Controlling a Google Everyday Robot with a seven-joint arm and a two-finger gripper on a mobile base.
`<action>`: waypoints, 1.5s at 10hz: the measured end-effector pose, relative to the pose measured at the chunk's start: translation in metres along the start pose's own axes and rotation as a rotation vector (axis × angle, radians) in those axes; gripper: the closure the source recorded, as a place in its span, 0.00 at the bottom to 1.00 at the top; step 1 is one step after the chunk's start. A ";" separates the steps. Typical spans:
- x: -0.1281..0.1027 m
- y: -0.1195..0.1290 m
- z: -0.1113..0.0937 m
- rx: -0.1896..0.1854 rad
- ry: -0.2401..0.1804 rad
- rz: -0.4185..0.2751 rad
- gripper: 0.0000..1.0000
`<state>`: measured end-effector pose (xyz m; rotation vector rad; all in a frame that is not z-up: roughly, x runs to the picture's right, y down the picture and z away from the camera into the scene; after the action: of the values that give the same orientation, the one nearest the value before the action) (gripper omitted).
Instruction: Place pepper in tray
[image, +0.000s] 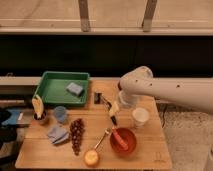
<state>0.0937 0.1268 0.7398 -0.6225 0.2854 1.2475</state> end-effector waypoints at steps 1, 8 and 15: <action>0.008 0.005 0.003 -0.010 0.019 -0.019 0.20; 0.043 0.027 0.028 -0.121 0.116 -0.068 0.20; 0.043 0.030 0.037 -0.138 0.133 -0.074 0.20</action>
<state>0.0740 0.1877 0.7391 -0.8294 0.2858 1.1635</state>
